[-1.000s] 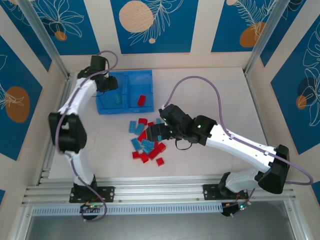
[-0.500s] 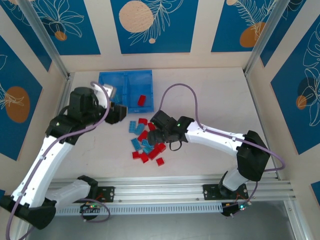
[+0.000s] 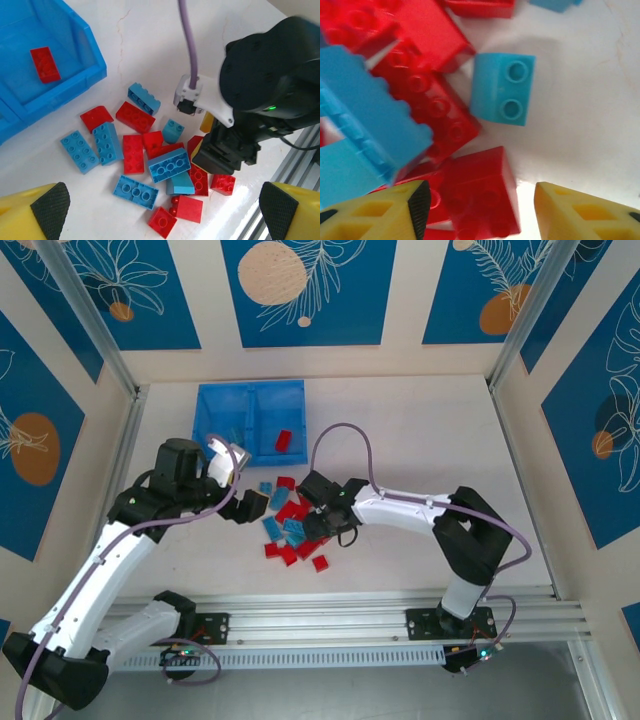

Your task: Sort the legos into containers by color

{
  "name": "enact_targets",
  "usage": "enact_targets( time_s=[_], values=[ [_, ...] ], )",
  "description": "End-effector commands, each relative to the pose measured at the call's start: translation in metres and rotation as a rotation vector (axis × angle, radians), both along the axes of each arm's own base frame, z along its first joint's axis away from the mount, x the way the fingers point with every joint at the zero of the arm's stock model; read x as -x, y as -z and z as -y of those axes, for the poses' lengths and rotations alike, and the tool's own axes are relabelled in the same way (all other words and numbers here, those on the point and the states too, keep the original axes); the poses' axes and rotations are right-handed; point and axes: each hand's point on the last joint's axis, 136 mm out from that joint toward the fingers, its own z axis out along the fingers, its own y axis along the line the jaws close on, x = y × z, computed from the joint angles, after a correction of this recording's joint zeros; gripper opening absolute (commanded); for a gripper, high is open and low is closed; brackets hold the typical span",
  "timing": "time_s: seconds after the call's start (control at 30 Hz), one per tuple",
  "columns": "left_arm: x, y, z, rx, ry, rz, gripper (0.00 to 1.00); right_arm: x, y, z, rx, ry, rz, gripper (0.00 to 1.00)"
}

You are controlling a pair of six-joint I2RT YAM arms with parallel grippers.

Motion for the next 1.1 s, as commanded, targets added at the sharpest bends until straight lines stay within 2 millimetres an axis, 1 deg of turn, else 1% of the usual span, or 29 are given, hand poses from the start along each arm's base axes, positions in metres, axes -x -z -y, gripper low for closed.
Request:
enact_targets(
  time_s=[0.0, 0.1, 0.2, 0.23, 0.27, 0.33, 0.4, 0.47, 0.53, 0.6, 0.67, 0.7, 0.77, 0.8, 0.87, 0.93, 1.0, 1.07],
  values=[
    [0.003, 0.003, 0.009, 0.021, 0.059, 0.01, 1.0, -0.001, 0.003, 0.004, 0.005, 0.021, -0.026, 0.57],
    [0.002, 0.008, 0.007, 0.004, 0.047, 0.005, 1.0, 0.003, 0.009, 0.004, -0.001, 0.021, -0.041, 0.48],
    [-0.001, 0.01, 0.004, -0.013, 0.031, 0.009, 1.0, 0.001, 0.009, 0.008, 0.016, 0.039, -0.038, 0.37],
    [-0.002, 0.009, 0.004, -0.013, 0.029, 0.014, 1.0, 0.0, 0.007, 0.009, 0.016, 0.045, -0.029, 0.33],
    [-0.002, 0.009, 0.003, -0.014, 0.024, 0.015, 1.0, -0.001, 0.003, 0.01, 0.017, 0.053, -0.018, 0.31],
    [-0.004, 0.01, 0.001, -0.022, 0.009, 0.021, 1.0, -0.006, -0.009, 0.014, 0.018, 0.078, 0.018, 0.3],
    [-0.005, 0.01, -0.002, -0.03, -0.008, 0.03, 1.0, -0.012, -0.029, 0.019, 0.018, 0.107, 0.069, 0.3],
    [-0.008, 0.009, -0.005, -0.038, -0.029, 0.046, 1.0, -0.019, -0.057, 0.02, -0.004, 0.119, 0.146, 0.3],
    [-0.01, 0.007, -0.009, -0.042, -0.054, 0.064, 1.0, -0.025, -0.086, 0.016, -0.047, 0.12, 0.215, 0.3],
    [-0.013, 0.004, -0.014, -0.05, -0.088, 0.087, 1.0, -0.033, -0.116, 0.009, -0.103, 0.116, 0.282, 0.3],
    [-0.018, 0.003, -0.023, -0.07, -0.139, 0.111, 1.0, -0.043, -0.148, -0.007, -0.18, 0.091, 0.344, 0.31],
    [-0.019, 0.003, -0.026, -0.08, -0.156, 0.118, 1.0, -0.048, -0.16, -0.014, -0.21, 0.075, 0.374, 0.31],
    [-0.023, 0.004, -0.033, -0.099, -0.193, 0.127, 1.0, -0.065, -0.185, -0.032, -0.257, 0.041, 0.442, 0.31],
    [-0.024, 0.004, -0.035, -0.102, -0.207, 0.131, 1.0, -0.074, -0.193, -0.038, -0.265, 0.029, 0.464, 0.32],
    [-0.025, 0.004, -0.038, -0.108, -0.229, 0.135, 1.0, -0.1, -0.204, -0.054, -0.266, 0.015, 0.502, 0.32],
    [-0.025, 0.004, -0.042, -0.115, -0.25, 0.136, 1.0, -0.126, -0.205, -0.066, -0.257, 0.01, 0.519, 0.31],
    [-0.026, 0.005, -0.047, -0.124, -0.284, 0.132, 1.0, -0.153, -0.2, -0.074, -0.24, 0.015, 0.525, 0.32],
    [-0.026, 0.006, -0.052, -0.139, -0.307, 0.133, 1.0, -0.181, -0.187, -0.08, -0.212, 0.028, 0.516, 0.31]
  ],
)
